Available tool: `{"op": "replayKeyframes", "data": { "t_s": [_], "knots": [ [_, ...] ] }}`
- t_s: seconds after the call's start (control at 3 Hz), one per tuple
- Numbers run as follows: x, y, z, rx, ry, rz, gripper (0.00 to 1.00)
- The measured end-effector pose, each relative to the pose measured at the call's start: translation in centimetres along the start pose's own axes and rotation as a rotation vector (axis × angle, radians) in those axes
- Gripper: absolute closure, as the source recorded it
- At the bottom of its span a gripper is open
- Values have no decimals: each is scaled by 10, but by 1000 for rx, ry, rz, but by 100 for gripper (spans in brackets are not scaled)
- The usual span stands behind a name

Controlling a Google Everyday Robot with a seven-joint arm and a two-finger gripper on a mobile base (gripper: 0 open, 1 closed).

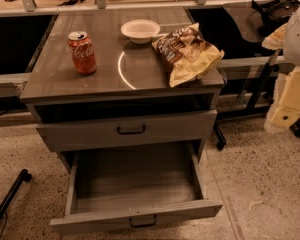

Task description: Place coke can into middle drawer

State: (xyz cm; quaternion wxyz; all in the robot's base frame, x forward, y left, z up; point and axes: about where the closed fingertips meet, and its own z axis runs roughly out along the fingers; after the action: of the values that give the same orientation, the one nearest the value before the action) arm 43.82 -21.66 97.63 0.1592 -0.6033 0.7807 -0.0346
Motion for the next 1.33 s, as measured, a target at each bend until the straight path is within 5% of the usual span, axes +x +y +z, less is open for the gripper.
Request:
{"op": "replayKeyframes", "data": {
  "t_s": [0.33,1.0,1.33],
  "knots": [
    [-3,-2,0,8,-13,0,0],
    [-71,-43,16,50,-265,19,0],
    [-72,-43,16,50,-265,18,0]
  ]
}}
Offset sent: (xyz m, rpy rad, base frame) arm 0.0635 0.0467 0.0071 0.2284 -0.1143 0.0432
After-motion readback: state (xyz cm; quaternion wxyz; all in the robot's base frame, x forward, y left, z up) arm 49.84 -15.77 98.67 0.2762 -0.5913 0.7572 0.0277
